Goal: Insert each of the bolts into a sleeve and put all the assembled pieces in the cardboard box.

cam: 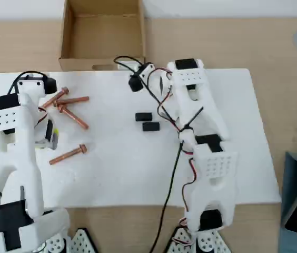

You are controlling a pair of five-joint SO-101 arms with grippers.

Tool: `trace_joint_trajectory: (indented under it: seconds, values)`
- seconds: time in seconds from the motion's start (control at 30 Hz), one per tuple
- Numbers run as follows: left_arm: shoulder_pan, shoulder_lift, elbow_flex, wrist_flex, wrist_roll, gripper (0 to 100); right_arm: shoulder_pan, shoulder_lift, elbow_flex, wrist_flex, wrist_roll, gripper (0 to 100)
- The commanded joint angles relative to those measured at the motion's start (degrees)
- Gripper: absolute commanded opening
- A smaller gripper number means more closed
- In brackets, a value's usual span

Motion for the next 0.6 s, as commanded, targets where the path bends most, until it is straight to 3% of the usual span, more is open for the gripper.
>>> trace_joint_trajectory:
  seconds: [0.0,0.4,0.57]
  values:
    - [-0.44,-0.13,-2.29,0.44,-0.26,12,-0.66,0.48,-1.71,0.18,-0.18,1.1]
    - [-0.70,-0.75,-2.90,5.01,0.09,12,-0.31,-13.05,-18.15,18.20,-8.09,1.1]
    - [-0.70,-0.75,-5.27,8.09,1.23,12,1.45,-20.26,-17.27,19.60,-12.04,1.0]
